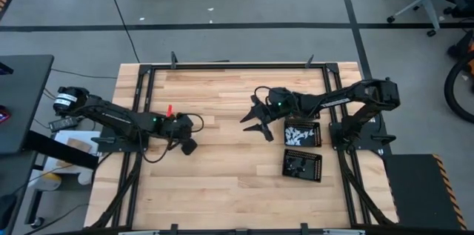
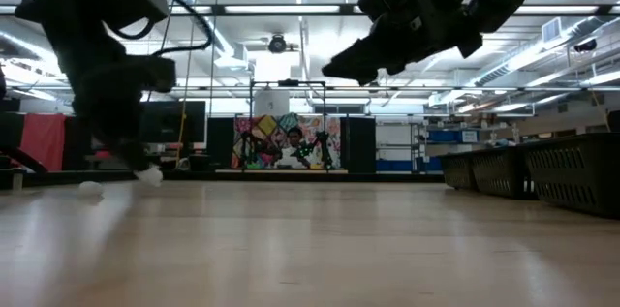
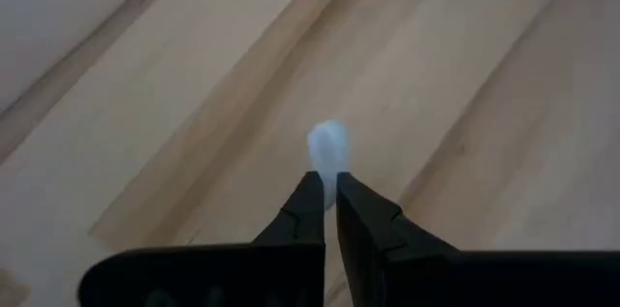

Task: Sort Halloween decoration
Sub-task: Put the white ghost toy into the center bin

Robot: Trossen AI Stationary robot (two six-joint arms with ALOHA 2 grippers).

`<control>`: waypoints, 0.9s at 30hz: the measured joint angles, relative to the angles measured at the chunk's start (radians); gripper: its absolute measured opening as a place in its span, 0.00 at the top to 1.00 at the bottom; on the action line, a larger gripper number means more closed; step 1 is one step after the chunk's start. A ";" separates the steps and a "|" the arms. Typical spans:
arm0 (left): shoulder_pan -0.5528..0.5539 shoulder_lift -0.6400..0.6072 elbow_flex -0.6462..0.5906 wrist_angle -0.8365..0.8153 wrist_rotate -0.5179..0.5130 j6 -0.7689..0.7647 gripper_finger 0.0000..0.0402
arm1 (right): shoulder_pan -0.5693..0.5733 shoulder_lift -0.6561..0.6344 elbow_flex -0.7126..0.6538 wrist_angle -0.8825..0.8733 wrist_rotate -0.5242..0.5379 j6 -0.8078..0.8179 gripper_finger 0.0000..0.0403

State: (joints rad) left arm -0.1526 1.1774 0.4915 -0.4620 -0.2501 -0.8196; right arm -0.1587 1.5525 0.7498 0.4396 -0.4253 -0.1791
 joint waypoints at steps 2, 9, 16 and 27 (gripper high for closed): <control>0.009 0.000 0.000 0.054 -0.005 0.020 0.97 | -0.012 -0.039 0.000 -0.074 0.036 0.000 0.58; 0.065 0.015 0.000 0.204 0.002 0.139 0.97 | -0.021 -0.219 0.000 -0.296 0.183 0.000 0.58; 0.100 0.038 0.001 0.298 0.004 0.204 0.97 | -0.012 -0.290 0.000 -0.304 0.202 0.002 0.58; 0.110 0.236 0.001 0.583 0.033 0.279 0.97 | 0.029 0.014 0.000 -0.069 0.196 0.029 0.58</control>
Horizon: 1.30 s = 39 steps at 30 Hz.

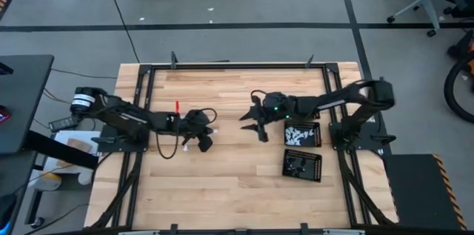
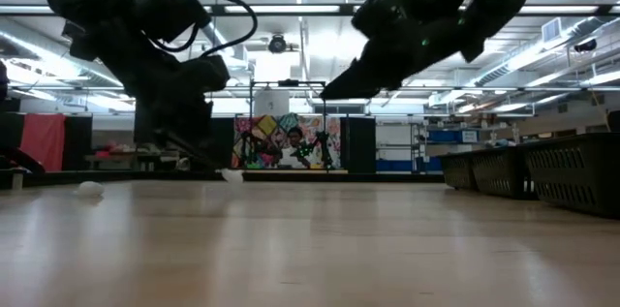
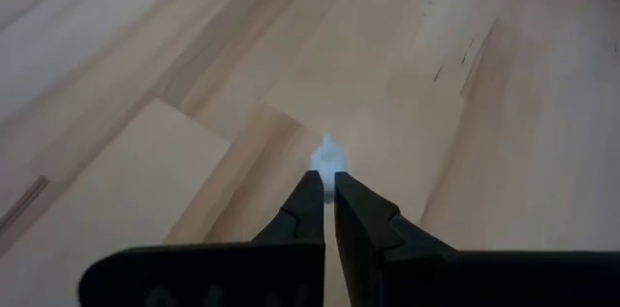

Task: Sort Halloween decoration
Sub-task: Put the white ghost toy into the center bin, then put the white ghost toy into the center black bin

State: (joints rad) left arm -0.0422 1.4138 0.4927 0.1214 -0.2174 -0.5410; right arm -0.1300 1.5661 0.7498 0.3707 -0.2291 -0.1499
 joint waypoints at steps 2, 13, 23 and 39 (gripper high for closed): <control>0.000 0.018 0.000 0.033 -0.001 0.002 0.97 | 0.002 0.059 0.000 0.078 -0.003 -0.001 0.58; 0.000 0.034 0.000 0.092 -0.001 0.019 0.97 | 0.006 0.376 0.090 0.410 -0.081 0.035 0.50; 0.000 0.034 0.000 0.092 -0.001 0.033 0.97 | -0.013 0.577 0.315 0.273 -0.144 0.036 0.39; 0.000 0.034 0.000 0.091 -0.001 0.039 0.97 | -0.011 0.766 0.475 0.289 -0.151 0.052 0.49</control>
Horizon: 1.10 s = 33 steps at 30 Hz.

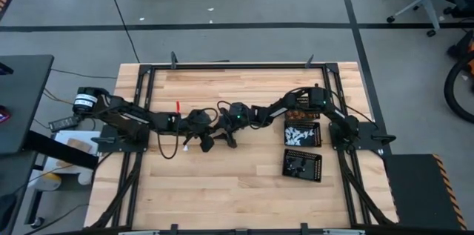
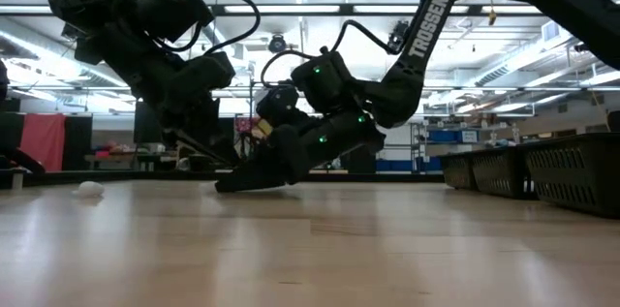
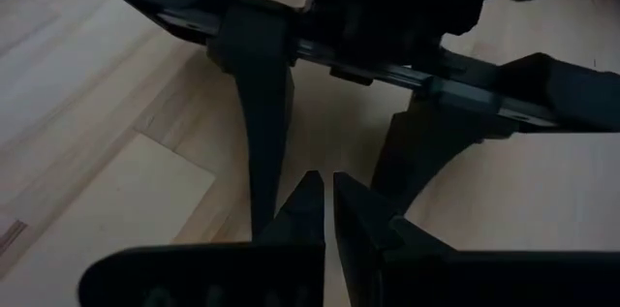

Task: Sort Halloween decoration
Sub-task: Put the white ghost toy into the center black bin

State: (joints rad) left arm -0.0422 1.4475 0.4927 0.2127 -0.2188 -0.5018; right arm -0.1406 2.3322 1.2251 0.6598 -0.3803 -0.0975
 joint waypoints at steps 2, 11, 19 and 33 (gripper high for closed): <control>-0.001 0.000 0.000 0.001 0.000 0.000 0.97 | 0.000 -0.003 -0.001 0.000 0.010 0.002 0.53; -0.077 -0.082 0.000 -0.230 -0.130 -0.029 0.97 | 0.001 -0.001 -0.001 0.001 0.020 0.007 0.56; -0.081 -0.005 -0.010 -0.293 -0.190 -0.104 0.97 | 0.004 0.001 -0.002 0.002 0.020 0.001 0.49; -0.067 0.058 -0.007 -0.144 -0.130 -0.039 0.97 | 0.021 0.002 -0.002 -0.004 0.100 -0.033 0.45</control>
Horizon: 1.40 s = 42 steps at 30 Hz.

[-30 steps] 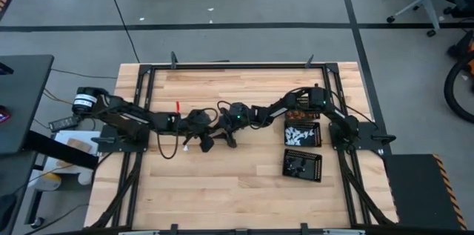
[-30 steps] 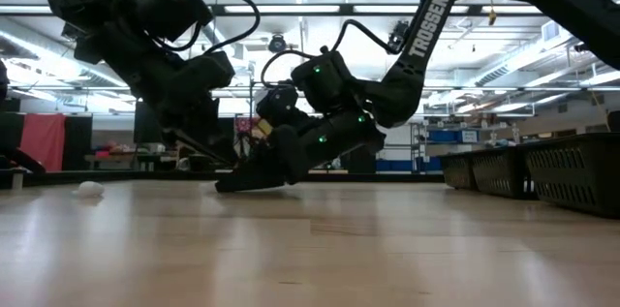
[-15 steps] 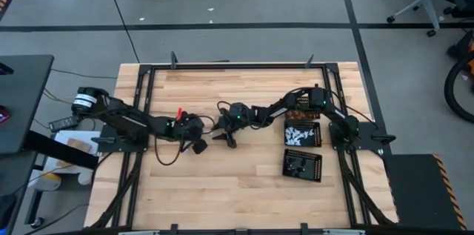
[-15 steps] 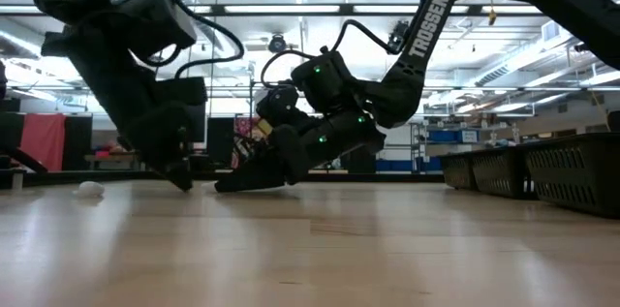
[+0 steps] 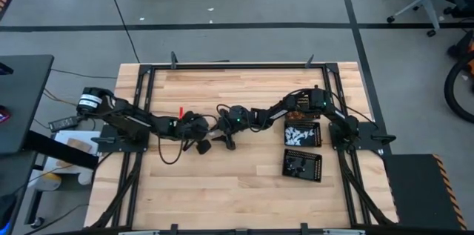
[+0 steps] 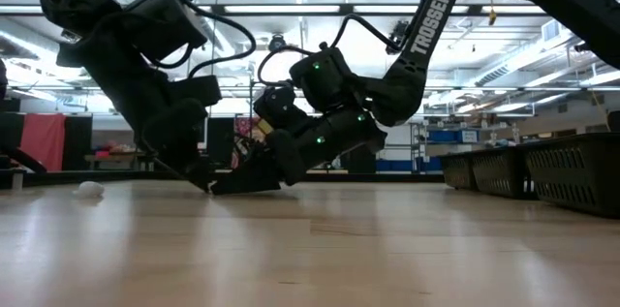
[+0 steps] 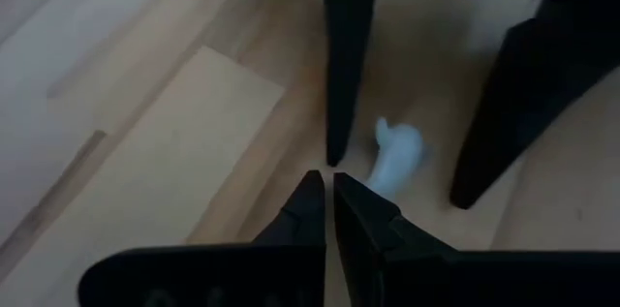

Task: Sort Halloween decoration
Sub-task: Put the white ghost toy into the center black bin

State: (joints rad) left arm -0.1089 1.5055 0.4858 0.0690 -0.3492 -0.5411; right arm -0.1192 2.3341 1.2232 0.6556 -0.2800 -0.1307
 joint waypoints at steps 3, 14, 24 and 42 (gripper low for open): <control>-0.001 0.001 -0.001 0.019 0.018 0.030 0.97 | 0.000 0.000 0.000 0.000 0.002 0.000 0.48; -0.011 -0.096 -0.005 -0.111 0.055 0.031 0.97 | -0.002 -0.007 0.000 -0.031 0.020 -0.003 0.69; -0.018 -0.221 -0.002 -0.230 0.028 -0.008 0.97 | 0.003 -0.044 -0.002 -0.093 0.024 -0.040 0.80; -0.051 -0.220 -0.002 -0.214 0.021 -0.006 0.97 | 0.014 -0.273 -0.005 -0.591 0.020 -0.056 0.82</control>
State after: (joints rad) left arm -0.1600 1.2850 0.4839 -0.1449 -0.3279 -0.5475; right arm -0.1054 2.0608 1.2182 0.0646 -0.2600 -0.1867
